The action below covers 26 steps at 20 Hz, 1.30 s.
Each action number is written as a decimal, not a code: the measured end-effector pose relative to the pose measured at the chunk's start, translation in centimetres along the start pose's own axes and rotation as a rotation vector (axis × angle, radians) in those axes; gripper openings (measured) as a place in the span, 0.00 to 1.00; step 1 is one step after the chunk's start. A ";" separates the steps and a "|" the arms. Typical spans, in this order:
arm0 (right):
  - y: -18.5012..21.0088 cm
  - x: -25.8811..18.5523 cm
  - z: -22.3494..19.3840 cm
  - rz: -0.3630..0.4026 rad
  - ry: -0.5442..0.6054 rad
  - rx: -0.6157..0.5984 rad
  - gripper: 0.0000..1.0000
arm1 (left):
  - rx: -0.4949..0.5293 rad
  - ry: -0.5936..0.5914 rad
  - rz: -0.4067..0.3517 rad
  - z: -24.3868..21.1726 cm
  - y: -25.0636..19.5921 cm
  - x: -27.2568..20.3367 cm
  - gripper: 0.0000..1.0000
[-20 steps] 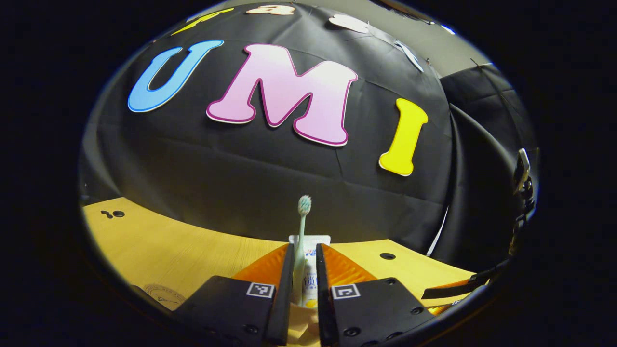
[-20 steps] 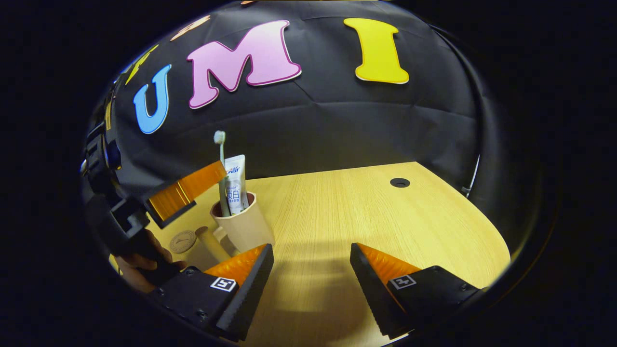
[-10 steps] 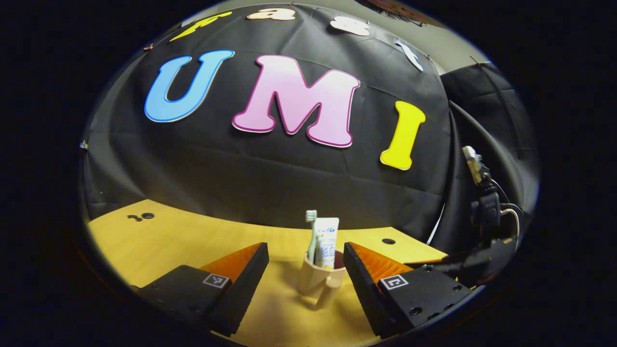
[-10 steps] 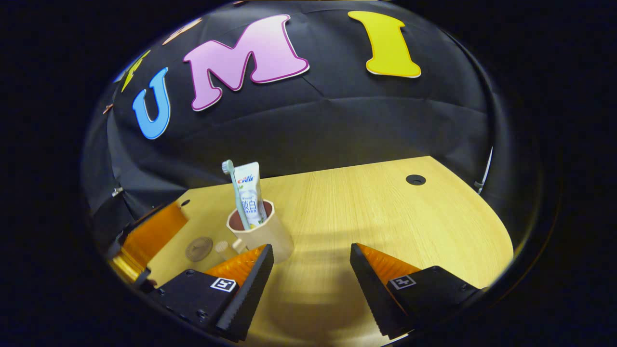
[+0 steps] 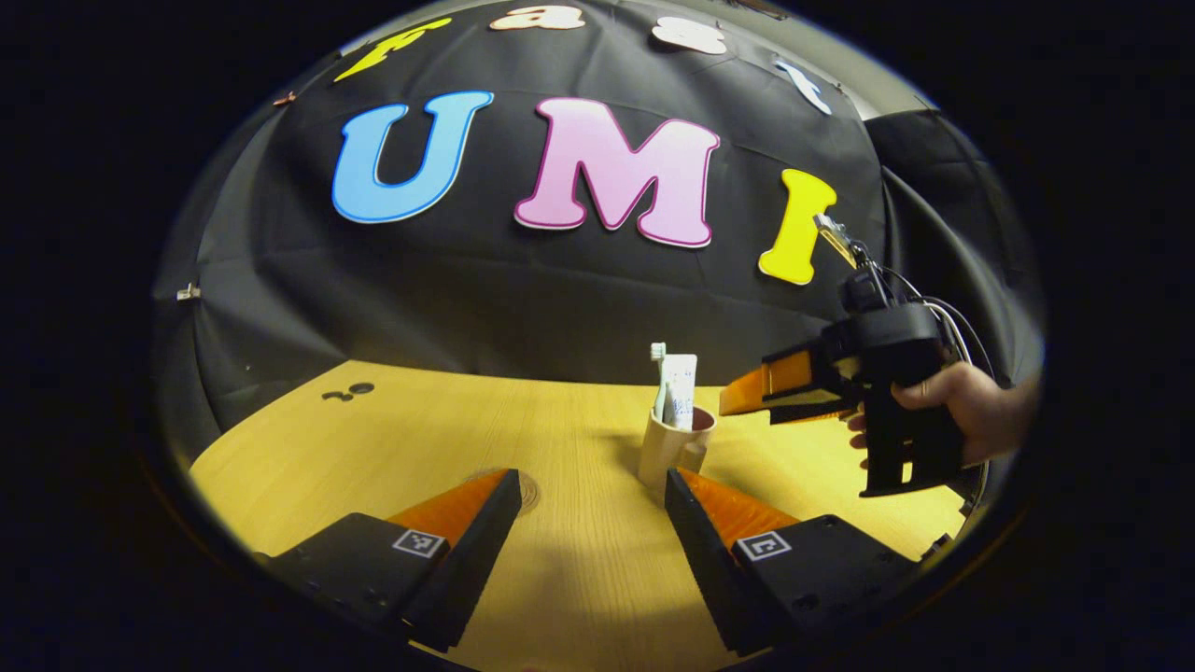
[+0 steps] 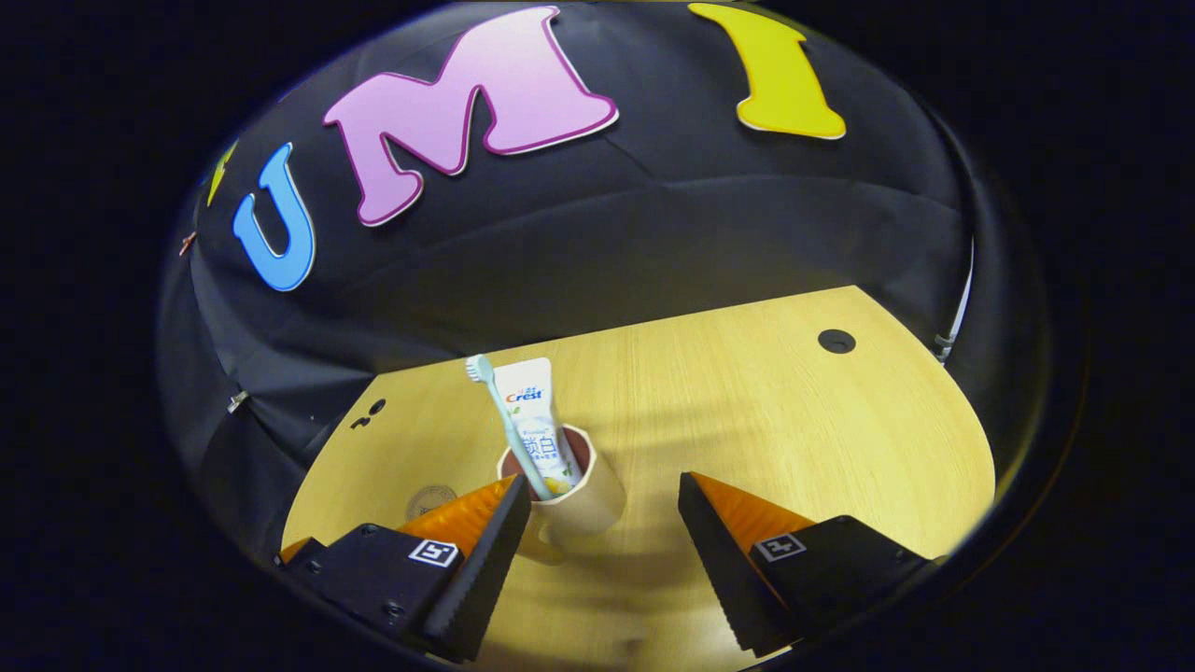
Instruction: Put the toothbrush and toothpaste on the desktop into the cup, then pick up the cup and place it on the coaster on the desktop.
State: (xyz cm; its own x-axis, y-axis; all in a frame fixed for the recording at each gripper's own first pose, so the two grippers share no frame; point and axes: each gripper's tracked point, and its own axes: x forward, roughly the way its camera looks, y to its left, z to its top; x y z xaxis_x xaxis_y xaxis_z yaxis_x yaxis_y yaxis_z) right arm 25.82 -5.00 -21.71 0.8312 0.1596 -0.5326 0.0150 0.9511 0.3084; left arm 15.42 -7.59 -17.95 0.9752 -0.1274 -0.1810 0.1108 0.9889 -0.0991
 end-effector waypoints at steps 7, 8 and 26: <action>3.2 1.4 -1.6 -0.002 0.219 -0.061 0.98 | 0.020 0.019 0.109 0.1 5.0 -3.5 0.98; 3.5 1.8 -2.3 -0.003 0.258 -0.066 0.98 | 0.024 0.019 0.123 0.3 5.9 -3.8 0.98; 3.0 6.6 -7.6 -0.164 0.570 -0.035 0.96 | -0.139 0.134 0.331 -2.7 15.8 -7.9 0.98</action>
State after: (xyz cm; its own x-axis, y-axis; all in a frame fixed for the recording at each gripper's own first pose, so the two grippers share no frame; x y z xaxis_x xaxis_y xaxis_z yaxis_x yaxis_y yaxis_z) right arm 27.14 0.89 -30.33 0.3896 0.1175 -0.9134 0.0911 0.9821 0.1652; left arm 8.91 8.88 -20.73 0.9191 0.1793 -0.3510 -0.2420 0.9596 -0.1436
